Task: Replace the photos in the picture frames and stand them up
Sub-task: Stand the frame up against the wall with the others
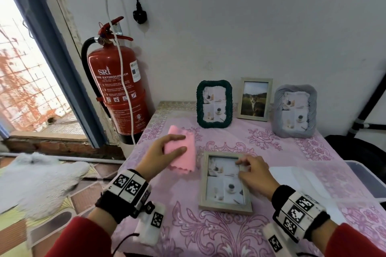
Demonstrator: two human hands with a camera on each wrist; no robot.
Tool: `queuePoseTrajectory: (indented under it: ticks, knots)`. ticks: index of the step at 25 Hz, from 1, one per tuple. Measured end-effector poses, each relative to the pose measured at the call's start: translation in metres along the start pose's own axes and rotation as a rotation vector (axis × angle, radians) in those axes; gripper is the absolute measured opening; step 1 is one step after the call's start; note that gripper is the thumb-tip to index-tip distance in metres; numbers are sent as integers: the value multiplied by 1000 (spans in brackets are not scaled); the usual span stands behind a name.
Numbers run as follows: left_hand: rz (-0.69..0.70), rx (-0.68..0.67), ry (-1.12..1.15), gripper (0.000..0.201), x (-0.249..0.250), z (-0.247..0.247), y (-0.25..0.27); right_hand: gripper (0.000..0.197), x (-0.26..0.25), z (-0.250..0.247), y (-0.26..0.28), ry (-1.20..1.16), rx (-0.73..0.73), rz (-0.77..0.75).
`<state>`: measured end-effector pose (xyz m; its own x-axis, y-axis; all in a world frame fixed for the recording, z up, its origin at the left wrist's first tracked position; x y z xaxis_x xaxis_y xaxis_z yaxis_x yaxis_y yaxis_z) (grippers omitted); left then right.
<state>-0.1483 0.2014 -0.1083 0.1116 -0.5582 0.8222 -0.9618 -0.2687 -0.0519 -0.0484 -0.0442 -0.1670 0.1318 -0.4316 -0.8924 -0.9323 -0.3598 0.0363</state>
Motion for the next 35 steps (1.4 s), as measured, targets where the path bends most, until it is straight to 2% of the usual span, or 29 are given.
queuePoseTrajectory:
  ticks: [4, 6, 10, 13, 17, 20, 23, 25, 28, 30, 35]
  knots:
    - [-33, 0, -77, 38, -12, -40, -6, 35, -1, 3, 5, 13, -72, 146]
    - [-58, -103, -151, 44, -23, -55, -9, 36, -3, 6, 7, 34, -98, 168]
    - [-45, -292, -495, 54, -49, -66, -10, 36, -4, 6, 8, 65, -102, 170]
    - [-43, -383, -575, 60, -64, -61, -8, 35, -2, 5, 7, 64, -102, 162]
    - [-60, -363, -566, 63, -75, -53, -12, 34, 1, 5, 6, 64, -107, 147]
    - [-109, -248, -792, 62, -83, -46, -13, 33, 2, 5, 5, 61, -106, 134]
    - [-1, -109, -964, 57, -77, -45, -13, 34, 4, 4, 4, 49, -111, 128]
    - [91, -150, -989, 53, -74, -43, -12, 33, 4, 4, 3, 47, -112, 121]
    - [-4, -324, -920, 53, -78, -38, -8, 32, 4, 3, 3, 40, -113, 112]
    - [-43, -321, -906, 53, -81, -37, -6, 32, 4, 3, 4, 37, -117, 110]
    - [-37, -294, -958, 51, -81, -29, -2, 35, 6, 3, 3, 38, -120, 107]
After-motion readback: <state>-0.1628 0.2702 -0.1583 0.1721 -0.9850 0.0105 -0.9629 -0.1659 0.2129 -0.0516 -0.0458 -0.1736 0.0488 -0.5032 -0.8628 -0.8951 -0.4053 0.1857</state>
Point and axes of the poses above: each hand's wrist, its own y-axis away from the middle knuckle, its own z-axis out of the palm, x = y × z, the point moved 2 cm from there along -y, towards the middle knuckle, and after that the axes turned 15 degrees about -y, right-handed, at the moved point
